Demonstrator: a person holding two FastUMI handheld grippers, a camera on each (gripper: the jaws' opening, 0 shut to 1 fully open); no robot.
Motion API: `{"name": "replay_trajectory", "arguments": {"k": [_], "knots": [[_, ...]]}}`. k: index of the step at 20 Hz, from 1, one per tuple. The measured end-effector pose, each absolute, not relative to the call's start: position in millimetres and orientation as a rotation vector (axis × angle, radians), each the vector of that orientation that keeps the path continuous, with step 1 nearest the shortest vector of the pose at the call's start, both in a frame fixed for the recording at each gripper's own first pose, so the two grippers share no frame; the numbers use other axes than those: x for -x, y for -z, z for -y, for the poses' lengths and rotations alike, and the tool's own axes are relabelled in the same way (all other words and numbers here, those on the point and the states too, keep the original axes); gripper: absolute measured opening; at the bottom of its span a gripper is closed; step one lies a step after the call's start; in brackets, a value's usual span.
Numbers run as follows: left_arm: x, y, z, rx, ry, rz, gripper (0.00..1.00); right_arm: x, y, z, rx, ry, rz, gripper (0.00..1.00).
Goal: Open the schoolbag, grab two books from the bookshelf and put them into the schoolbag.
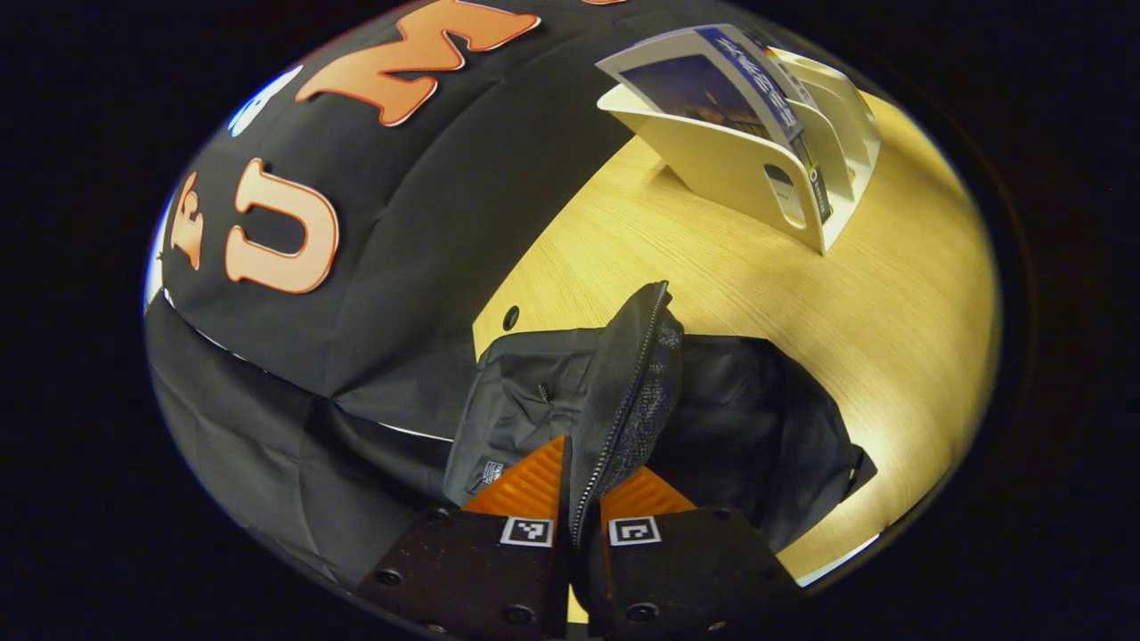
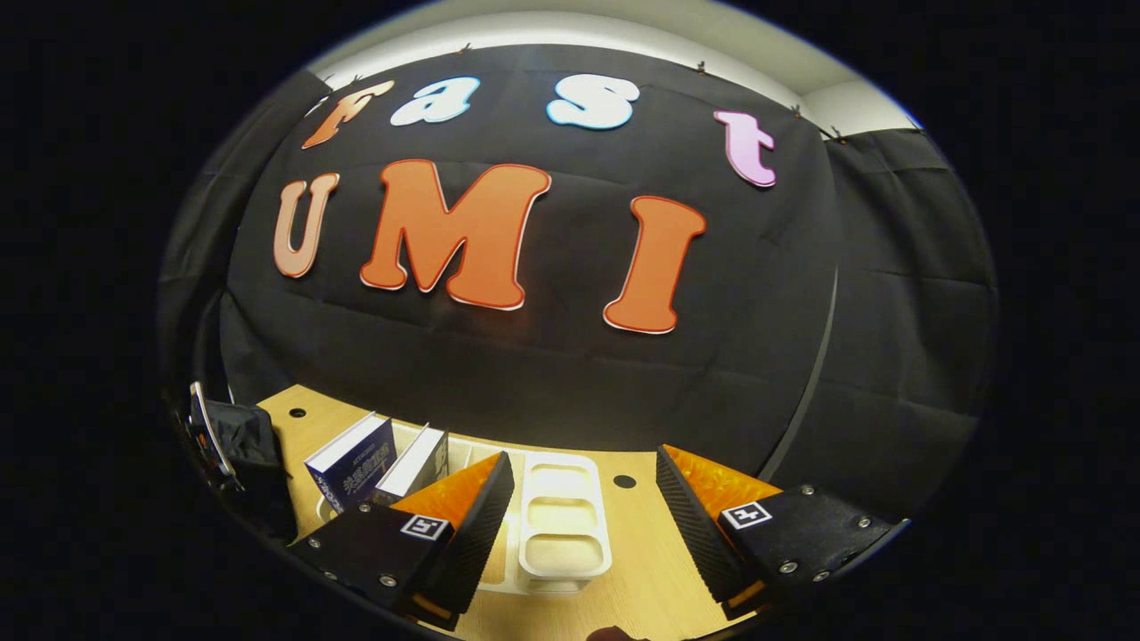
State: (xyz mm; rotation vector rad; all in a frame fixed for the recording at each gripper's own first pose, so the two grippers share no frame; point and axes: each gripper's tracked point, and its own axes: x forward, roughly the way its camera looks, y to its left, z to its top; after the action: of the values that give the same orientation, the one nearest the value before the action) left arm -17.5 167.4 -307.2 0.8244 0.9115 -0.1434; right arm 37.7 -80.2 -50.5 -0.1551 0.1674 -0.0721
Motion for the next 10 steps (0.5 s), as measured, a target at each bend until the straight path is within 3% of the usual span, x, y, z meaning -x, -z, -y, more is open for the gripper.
{"name": "replay_trajectory", "arguments": {"k": [10], "knots": [[3.0, 264.2, -191.8, -0.611, 0.376, -1.036, 0.07, -55.2, 51.9, -20.6, 0.187, -0.158, -0.320, 0.96]]}}
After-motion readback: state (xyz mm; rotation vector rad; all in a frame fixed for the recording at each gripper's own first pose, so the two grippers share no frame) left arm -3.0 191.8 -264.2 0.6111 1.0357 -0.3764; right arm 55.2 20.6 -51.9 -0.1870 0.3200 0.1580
